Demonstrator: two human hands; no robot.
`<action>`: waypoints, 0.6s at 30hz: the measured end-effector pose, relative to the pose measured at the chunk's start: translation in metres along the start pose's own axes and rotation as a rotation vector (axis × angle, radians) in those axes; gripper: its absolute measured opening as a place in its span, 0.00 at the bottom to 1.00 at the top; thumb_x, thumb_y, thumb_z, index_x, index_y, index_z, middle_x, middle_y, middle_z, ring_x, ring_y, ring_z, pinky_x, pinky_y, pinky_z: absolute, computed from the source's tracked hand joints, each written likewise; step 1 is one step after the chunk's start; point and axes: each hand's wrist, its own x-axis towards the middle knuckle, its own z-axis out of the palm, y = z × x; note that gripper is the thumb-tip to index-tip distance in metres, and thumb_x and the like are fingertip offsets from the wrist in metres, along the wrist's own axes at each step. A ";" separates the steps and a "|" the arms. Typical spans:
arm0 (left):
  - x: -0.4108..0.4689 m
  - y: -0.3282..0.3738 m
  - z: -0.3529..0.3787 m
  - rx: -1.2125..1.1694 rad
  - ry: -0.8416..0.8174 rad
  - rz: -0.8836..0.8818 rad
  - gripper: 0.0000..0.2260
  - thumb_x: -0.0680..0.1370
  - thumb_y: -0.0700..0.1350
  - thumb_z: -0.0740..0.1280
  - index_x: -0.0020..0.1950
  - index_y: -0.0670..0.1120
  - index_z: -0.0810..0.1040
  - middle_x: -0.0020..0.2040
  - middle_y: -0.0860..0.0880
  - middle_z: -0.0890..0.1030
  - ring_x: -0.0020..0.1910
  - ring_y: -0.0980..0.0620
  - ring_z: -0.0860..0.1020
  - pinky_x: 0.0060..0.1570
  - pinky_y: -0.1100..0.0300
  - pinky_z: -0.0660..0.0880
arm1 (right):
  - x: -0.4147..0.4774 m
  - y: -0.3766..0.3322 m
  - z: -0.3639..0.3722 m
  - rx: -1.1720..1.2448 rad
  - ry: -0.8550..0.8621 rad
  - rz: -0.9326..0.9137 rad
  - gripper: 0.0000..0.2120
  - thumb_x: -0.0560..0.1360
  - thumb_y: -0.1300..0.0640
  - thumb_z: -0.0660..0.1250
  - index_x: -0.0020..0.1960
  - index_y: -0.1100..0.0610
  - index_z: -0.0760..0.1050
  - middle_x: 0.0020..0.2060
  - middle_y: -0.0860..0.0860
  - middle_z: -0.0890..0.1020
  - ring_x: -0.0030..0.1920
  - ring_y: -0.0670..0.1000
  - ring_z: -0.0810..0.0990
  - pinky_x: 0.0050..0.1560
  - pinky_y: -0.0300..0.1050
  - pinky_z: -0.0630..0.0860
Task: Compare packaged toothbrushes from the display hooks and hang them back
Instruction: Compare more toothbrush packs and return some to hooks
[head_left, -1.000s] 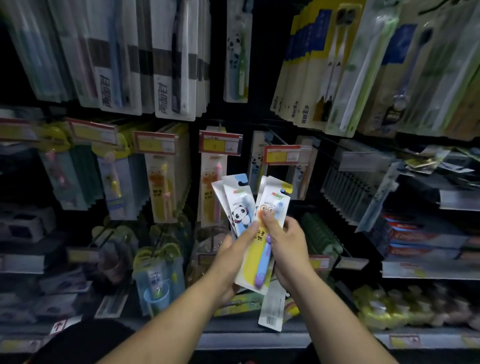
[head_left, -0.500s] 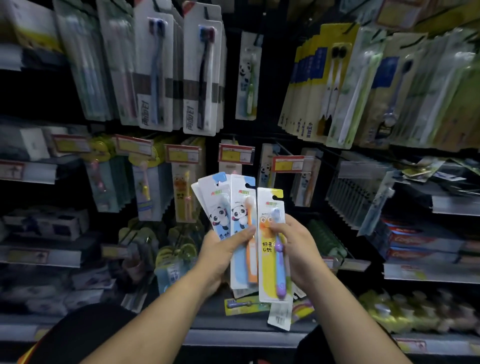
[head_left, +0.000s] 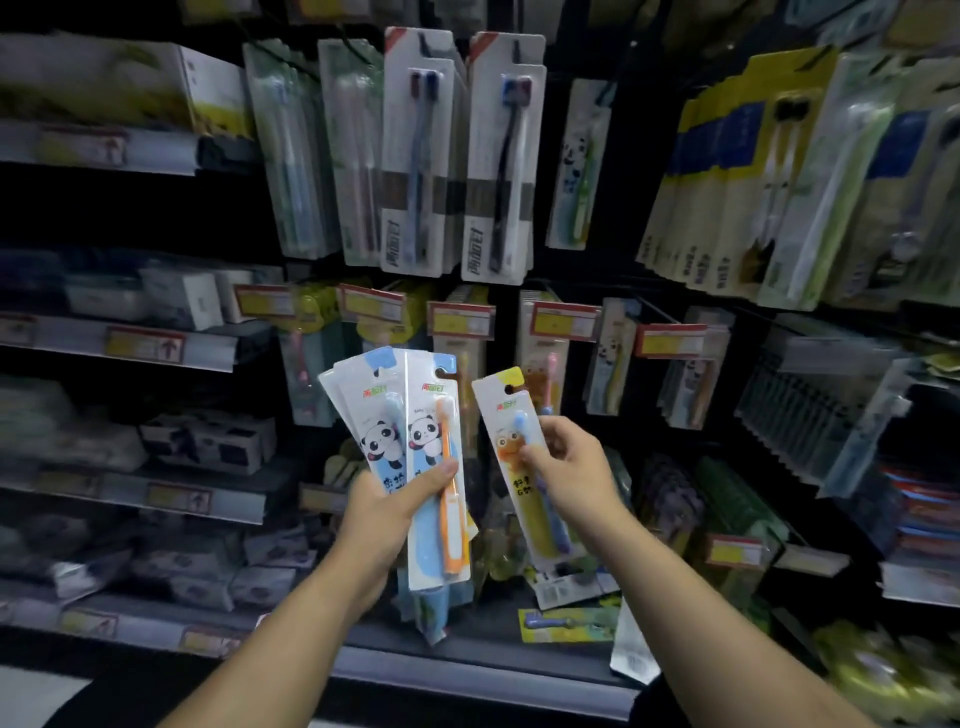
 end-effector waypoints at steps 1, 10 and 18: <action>0.001 0.001 -0.007 0.001 0.013 0.009 0.12 0.76 0.42 0.75 0.60 0.47 0.82 0.53 0.46 0.88 0.50 0.44 0.87 0.45 0.53 0.83 | 0.008 -0.005 0.008 -0.038 -0.015 -0.009 0.09 0.78 0.61 0.69 0.55 0.51 0.81 0.48 0.46 0.85 0.49 0.47 0.84 0.51 0.49 0.82; 0.012 0.006 -0.041 -0.037 0.035 0.025 0.13 0.75 0.41 0.75 0.59 0.46 0.82 0.52 0.46 0.88 0.50 0.45 0.87 0.44 0.58 0.83 | 0.072 -0.044 0.073 -0.080 0.008 -0.095 0.04 0.80 0.59 0.67 0.52 0.52 0.79 0.47 0.50 0.84 0.49 0.51 0.83 0.50 0.52 0.81; 0.021 0.007 -0.041 -0.074 0.017 0.034 0.12 0.76 0.41 0.75 0.58 0.48 0.82 0.52 0.48 0.88 0.50 0.47 0.87 0.45 0.58 0.83 | 0.079 -0.040 0.088 0.035 0.063 -0.077 0.06 0.83 0.58 0.64 0.56 0.48 0.75 0.49 0.45 0.82 0.50 0.48 0.82 0.53 0.52 0.82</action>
